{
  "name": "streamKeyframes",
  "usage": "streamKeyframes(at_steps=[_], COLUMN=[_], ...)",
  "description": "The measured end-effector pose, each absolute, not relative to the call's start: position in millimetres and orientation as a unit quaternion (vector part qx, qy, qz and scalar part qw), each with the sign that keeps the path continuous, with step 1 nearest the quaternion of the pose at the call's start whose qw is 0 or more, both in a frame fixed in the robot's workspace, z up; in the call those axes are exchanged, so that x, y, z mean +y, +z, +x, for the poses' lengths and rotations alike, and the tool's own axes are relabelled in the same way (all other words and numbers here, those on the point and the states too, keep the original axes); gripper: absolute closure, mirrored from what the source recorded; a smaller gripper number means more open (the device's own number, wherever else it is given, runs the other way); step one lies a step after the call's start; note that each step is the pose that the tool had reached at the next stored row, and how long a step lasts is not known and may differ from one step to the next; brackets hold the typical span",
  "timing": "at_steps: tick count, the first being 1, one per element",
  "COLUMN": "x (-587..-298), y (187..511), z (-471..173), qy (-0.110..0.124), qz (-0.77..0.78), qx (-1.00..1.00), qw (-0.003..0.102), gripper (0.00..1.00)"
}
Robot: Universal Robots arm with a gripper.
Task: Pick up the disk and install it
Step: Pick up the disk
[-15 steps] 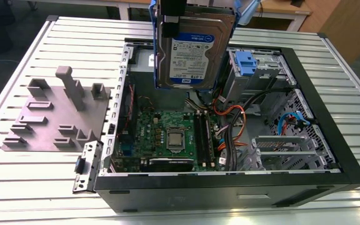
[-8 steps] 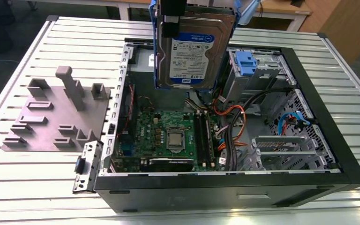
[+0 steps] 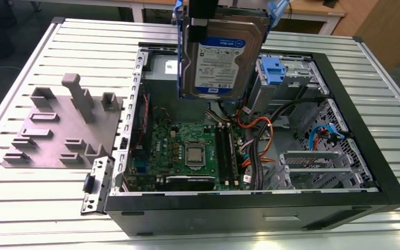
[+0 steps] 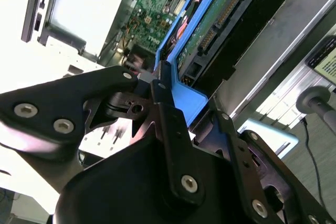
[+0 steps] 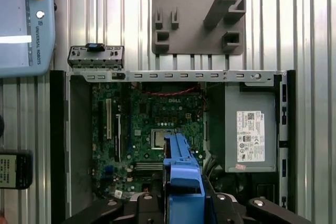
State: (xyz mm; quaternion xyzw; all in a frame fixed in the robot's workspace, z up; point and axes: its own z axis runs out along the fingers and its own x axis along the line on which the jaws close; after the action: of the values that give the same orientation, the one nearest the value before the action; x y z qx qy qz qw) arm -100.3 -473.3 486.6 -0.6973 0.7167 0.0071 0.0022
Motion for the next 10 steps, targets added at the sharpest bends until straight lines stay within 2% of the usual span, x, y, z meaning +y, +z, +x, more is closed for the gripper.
streamKeyframes(at_steps=[10], x=[-486.5], y=[485.7], z=[-95.3], qy=[0.007], qz=[-0.697], qx=[0.717], qw=[0.002], gripper=[0.64])
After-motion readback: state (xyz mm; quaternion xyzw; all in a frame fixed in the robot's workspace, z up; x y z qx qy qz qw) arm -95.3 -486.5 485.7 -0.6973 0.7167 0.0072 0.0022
